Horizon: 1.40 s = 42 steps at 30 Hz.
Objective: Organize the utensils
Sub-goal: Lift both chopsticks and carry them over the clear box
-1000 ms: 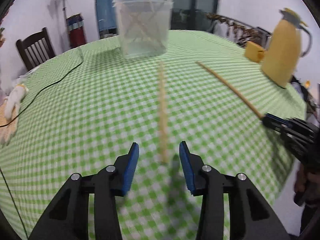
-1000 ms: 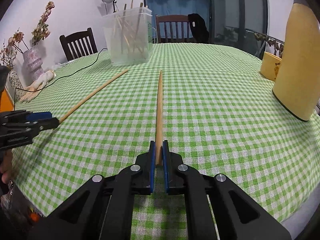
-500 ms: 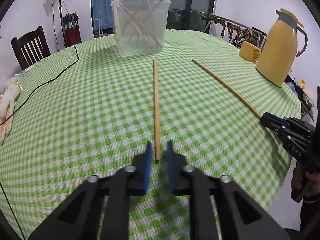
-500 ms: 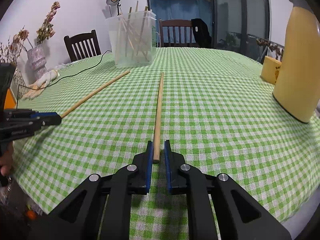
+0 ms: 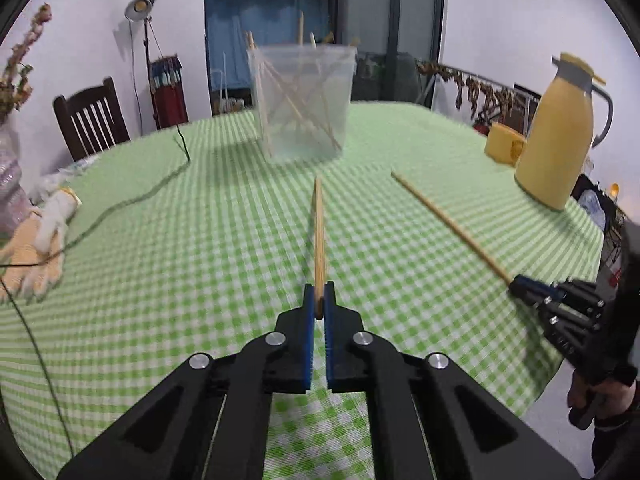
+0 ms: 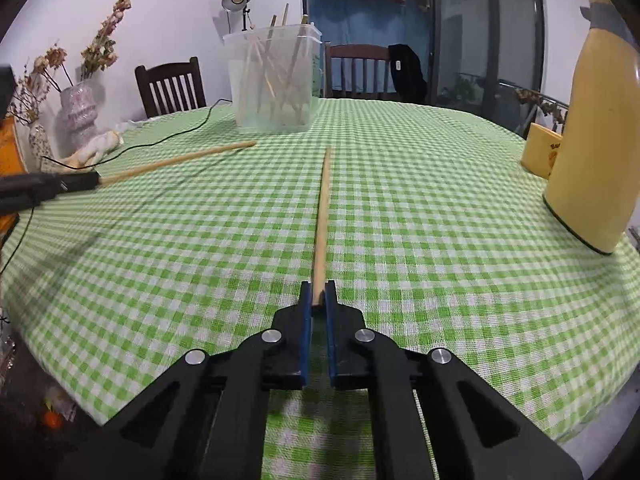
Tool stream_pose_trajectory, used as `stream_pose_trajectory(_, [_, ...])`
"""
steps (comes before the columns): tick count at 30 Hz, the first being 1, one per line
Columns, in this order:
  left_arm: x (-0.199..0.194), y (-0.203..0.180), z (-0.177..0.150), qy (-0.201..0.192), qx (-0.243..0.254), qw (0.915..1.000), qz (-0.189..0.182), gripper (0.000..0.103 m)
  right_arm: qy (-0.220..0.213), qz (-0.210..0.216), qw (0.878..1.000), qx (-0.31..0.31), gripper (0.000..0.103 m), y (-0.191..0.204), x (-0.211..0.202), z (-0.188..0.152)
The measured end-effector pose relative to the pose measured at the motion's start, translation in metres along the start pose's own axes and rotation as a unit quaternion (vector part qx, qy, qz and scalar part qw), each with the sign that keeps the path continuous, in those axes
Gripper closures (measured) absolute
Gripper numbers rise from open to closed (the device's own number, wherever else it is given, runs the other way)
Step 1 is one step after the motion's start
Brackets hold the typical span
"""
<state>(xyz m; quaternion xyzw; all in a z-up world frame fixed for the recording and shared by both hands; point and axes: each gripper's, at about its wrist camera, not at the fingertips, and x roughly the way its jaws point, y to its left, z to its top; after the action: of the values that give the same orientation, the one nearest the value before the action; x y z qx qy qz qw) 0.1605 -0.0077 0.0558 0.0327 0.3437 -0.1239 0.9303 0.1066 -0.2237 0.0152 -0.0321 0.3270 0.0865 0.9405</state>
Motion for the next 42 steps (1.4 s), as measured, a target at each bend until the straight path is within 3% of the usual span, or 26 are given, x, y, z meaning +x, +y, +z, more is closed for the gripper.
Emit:
stream_pose_trajectory(15, [-0.085,0.039,0.05,-0.096,-0.027,0.9949,-0.012,0.102,-0.103,0.009,0.993,-0.048,0.097,0.02,-0.06,0.07])
stream_pose_trajectory(23, [-0.111,0.054,0.08,-0.126,-0.016,0.9918,-0.012,0.102,-0.12,0.034,0.989,-0.074,0.097,0.027,-0.076,0.107])
stream_pose_trajectory(27, [-0.117,0.06,0.104,-0.136,-0.004,0.9906,-0.013,0.102,-0.111,0.048,0.989,-0.088,0.097,0.028,-0.075,0.132])
stream_pose_trajectory(33, [-0.1,0.068,0.147,-0.119,0.004,0.9923,-0.034,0.102,-0.094,0.083,0.987,-0.103,0.097,0.029,-0.07,0.179])
stream_pose_trajectory(37, [-0.072,0.061,0.162,-0.083,0.016,0.9946,-0.06,0.102,-0.043,0.132,0.984,-0.108,0.097,0.025,-0.051,0.217])
stream_pose_trajectory(42, [-0.054,0.063,0.176,-0.078,0.017,0.995,-0.06,0.102,0.008,0.162,0.982,-0.096,0.097,0.022,-0.018,0.246])
